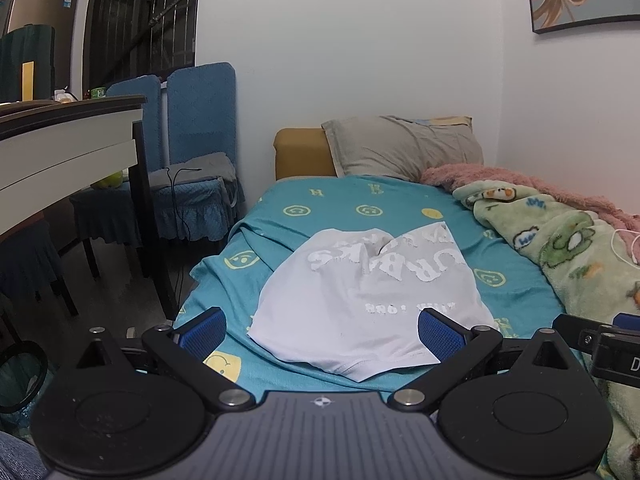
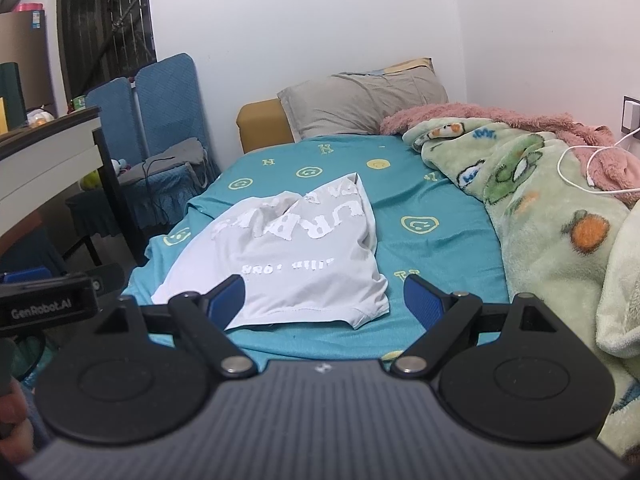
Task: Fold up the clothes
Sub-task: 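Move both grippers toward the crumpled white T-shirt on the bed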
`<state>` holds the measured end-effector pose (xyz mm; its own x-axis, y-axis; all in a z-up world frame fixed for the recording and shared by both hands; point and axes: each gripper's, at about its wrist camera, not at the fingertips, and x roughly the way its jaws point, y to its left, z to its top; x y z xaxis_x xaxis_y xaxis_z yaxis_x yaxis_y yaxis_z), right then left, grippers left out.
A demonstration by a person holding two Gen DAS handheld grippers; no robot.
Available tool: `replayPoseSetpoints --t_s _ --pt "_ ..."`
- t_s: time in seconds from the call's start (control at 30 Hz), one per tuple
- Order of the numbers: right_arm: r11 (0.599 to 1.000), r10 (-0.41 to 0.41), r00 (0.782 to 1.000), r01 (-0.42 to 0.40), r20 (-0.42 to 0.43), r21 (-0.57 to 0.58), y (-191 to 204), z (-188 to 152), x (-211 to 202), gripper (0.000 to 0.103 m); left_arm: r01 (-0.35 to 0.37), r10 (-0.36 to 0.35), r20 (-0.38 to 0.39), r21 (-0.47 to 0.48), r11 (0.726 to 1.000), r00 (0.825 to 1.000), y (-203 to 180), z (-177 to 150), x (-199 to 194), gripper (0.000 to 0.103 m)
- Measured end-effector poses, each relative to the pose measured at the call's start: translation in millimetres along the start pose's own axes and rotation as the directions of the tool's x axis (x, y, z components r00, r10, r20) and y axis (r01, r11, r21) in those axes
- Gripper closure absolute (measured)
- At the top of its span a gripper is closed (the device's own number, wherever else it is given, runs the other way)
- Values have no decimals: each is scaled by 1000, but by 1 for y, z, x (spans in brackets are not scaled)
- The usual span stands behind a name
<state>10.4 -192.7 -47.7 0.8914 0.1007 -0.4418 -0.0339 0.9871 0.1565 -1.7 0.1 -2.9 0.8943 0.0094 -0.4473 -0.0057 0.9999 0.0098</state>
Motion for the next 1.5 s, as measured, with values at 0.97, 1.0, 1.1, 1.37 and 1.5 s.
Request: replayPoseSetpoints --t_s 0.97,1.0,1.1,1.37,1.5 --pt "992 -97 995 97 -1 78 26 31 -9 15 73 -67 72 -90 993 995 21 10 -19 0" --pt "992 -98 995 97 5 78 30 35 -11 15 79 -72 78 -94 992 994 24 11 -21 0" --pt "990 -92 996 90 8 107 42 49 -18 15 101 -89 104 -118 988 991 37 14 -28 0" --pt "987 -98 995 94 29 128 54 68 -21 15 90 -73 116 -145 985 990 60 13 -31 0" --pt "975 -104 994 95 36 200 33 77 -4 15 98 -85 97 -137 986 992 54 14 -18 0"
